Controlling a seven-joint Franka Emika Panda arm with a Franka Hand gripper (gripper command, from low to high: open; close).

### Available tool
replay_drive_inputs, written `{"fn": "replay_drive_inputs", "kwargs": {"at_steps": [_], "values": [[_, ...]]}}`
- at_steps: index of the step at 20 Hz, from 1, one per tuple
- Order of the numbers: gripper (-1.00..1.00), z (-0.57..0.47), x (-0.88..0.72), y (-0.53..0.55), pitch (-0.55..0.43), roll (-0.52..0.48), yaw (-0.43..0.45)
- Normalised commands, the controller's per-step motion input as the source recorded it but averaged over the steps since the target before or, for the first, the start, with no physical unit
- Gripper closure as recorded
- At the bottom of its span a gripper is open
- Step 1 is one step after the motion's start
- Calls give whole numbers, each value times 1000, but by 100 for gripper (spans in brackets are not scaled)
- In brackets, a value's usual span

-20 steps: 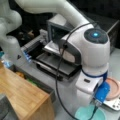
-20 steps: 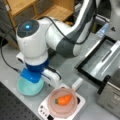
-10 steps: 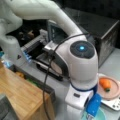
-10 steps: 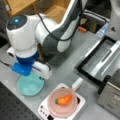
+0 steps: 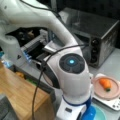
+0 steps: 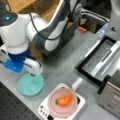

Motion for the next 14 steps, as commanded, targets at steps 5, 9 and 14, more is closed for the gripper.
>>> {"fn": "replay_drive_inputs", "kwargs": {"at_steps": [5,9,14], "values": [[-100,58,399,-265,148,221,-121],[-100,-42,393,-199,136,197,-157],[-100,-42,370,-127,119,151,-185]]}}
